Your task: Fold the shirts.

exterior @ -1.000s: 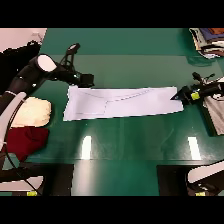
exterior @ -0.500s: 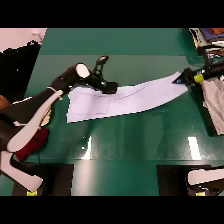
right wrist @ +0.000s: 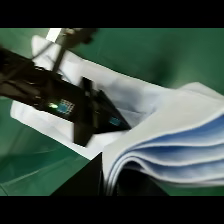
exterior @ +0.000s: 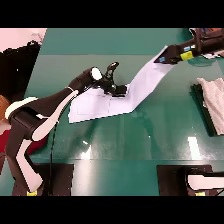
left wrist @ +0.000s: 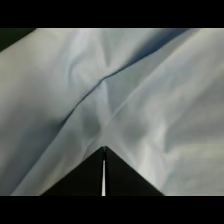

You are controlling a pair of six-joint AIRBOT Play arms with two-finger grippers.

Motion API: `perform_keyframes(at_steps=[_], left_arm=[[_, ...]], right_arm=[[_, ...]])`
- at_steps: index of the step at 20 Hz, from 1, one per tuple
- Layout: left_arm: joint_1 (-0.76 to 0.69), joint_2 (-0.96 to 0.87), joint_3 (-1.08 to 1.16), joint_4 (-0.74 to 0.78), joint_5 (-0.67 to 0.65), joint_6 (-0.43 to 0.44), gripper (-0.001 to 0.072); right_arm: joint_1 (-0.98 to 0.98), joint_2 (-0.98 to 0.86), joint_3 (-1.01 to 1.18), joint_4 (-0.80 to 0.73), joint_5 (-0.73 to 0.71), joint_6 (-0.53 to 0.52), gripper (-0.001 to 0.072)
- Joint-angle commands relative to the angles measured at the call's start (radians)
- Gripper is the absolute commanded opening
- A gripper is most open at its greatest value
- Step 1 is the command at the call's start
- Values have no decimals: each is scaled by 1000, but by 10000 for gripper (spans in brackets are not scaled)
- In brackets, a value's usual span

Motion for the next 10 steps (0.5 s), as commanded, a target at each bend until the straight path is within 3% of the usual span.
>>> perform_keyframes(at_steps=[1,6,10], left_arm=[[10,-10,21,3,-23,-1,22],[179,153,38,113,-111,0,22],[402,369,38,267,-209,8,23]], right_arm=[[105,1,25,32,-68,10,16],[248,-59,25,67,-155,5,16],[410,-169,25,253,-332,-92,20]])
